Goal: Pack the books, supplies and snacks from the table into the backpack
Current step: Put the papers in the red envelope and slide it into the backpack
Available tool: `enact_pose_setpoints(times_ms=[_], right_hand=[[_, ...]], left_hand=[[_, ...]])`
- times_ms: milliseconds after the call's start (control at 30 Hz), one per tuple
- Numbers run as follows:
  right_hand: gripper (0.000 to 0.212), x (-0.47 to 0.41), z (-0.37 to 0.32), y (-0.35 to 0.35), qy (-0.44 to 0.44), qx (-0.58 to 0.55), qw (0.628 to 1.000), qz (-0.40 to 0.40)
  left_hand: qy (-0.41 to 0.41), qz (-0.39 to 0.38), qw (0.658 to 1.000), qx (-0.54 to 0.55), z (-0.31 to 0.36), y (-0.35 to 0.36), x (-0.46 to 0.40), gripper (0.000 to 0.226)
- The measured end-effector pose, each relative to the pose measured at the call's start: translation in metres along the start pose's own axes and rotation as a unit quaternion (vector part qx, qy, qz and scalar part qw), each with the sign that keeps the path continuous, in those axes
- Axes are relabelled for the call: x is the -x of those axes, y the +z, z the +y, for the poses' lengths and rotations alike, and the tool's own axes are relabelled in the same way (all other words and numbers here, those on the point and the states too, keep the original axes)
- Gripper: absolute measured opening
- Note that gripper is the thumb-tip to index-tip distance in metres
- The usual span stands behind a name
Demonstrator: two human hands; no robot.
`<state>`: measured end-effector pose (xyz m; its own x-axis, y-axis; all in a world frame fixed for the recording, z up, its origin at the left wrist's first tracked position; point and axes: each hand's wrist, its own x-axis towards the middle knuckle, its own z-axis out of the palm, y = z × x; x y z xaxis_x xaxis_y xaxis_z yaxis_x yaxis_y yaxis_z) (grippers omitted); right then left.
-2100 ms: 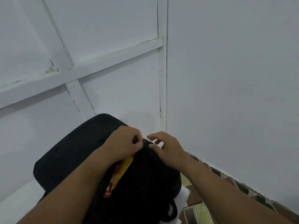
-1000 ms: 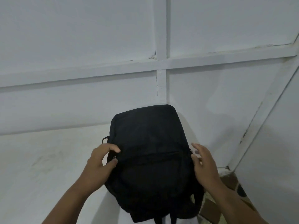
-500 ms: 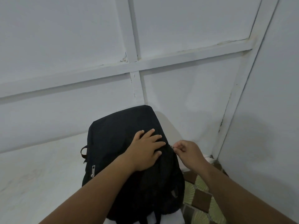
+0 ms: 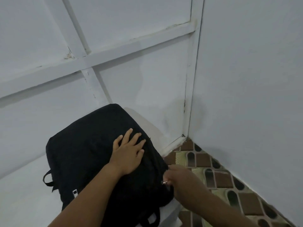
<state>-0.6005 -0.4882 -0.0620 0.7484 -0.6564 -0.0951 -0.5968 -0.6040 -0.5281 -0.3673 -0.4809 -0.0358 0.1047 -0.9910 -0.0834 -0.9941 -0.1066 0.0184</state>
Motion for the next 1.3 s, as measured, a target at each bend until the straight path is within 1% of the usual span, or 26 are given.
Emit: enact_pose_setpoints(times_ms=[67,167,233,267,300,333,367,400,467,533,567,667,733,800,867,967,1000,1067,1133,1167,1300], right_hand=[[0.02,0.012,-0.017,0.005,-0.014,0.007,0.999,-0.035],[0.022,0.024,-0.04,0.001,-0.016,0.002,1.0,-0.014],[0.029,0.031,-0.053,-0.001,0.016,-0.051,0.998,0.019],[0.028,0.035,-0.059,0.0,0.039,-0.089,0.994,0.039],[0.025,0.039,-0.065,0.002,0.061,-0.129,0.988,0.057],[0.024,0.043,-0.071,0.005,0.079,-0.165,0.981,0.071],[0.024,0.045,-0.075,0.009,0.091,-0.19,0.974,0.084],[0.024,0.047,-0.08,0.014,0.099,-0.209,0.968,0.096],[0.019,0.049,-0.088,0.022,0.114,-0.248,0.955,0.12],[0.017,0.05,-0.095,0.031,0.122,-0.278,0.943,0.136],[0.021,0.051,-0.097,0.037,0.122,-0.275,0.943,0.141],[0.037,0.053,-0.098,0.049,0.119,-0.225,0.958,0.131],[0.047,0.054,-0.095,0.05,0.113,-0.195,0.969,0.107],[0.054,0.054,-0.091,0.05,0.103,-0.161,0.977,0.097],[0.055,0.053,-0.09,0.047,0.086,-0.122,0.983,0.111],[0.042,0.042,-0.082,0.038,0.022,-0.078,0.981,0.177],[0.039,0.035,-0.078,0.035,-0.006,-0.054,0.983,0.173],[0.025,0.023,-0.07,0.032,-0.037,-0.006,0.99,0.138],[0.011,0.016,-0.062,0.031,-0.048,0.0,0.99,0.133],[0.009,0.014,-0.056,0.032,-0.056,-0.005,0.988,0.147],[0.018,0.018,-0.03,0.043,-0.075,-0.037,0.977,0.198]], left_hand=[[0.011,0.004,1.0,0.007,-0.002,0.001,-0.001,0.049],[0.04,0.002,0.998,0.046,-0.006,-0.001,0.002,0.048],[0.067,0.021,0.986,0.148,-0.011,-0.005,0.018,0.04],[0.095,0.051,0.972,0.21,-0.014,-0.008,0.032,0.034],[0.126,0.08,0.957,0.248,-0.016,-0.011,0.05,0.029],[0.154,0.098,0.947,0.263,-0.017,-0.011,0.07,0.023],[0.176,0.099,0.942,0.27,-0.017,-0.012,0.09,0.018],[0.192,0.09,0.939,0.272,-0.014,-0.011,0.108,0.014],[0.206,0.069,0.933,0.286,-0.006,-0.007,0.129,0.014],[0.201,0.058,0.922,0.324,0.001,0.003,0.137,0.015],[0.187,0.06,0.92,0.339,0.003,0.009,0.138,0.013],[0.121,0.068,0.916,0.375,0.01,0.019,0.141,0.005],[0.09,0.058,0.911,0.398,0.012,0.021,0.144,0.006],[0.072,0.055,0.916,0.392,0.013,0.021,0.145,0.009],[0.059,0.051,0.919,0.387,0.013,0.021,0.145,0.013],[0.049,0.053,0.922,0.38,0.015,0.015,0.147,0.016],[0.048,0.053,0.926,0.372,0.015,0.013,0.149,0.017],[0.043,0.057,0.946,0.315,0.011,0.012,0.158,0.019],[0.054,0.102,0.965,0.237,0.005,0.013,0.173,0.02],[0.066,0.128,0.966,0.216,0.002,0.012,0.184,0.02],[0.079,0.182,0.956,0.215,-0.015,0.006,0.231,0.019]])
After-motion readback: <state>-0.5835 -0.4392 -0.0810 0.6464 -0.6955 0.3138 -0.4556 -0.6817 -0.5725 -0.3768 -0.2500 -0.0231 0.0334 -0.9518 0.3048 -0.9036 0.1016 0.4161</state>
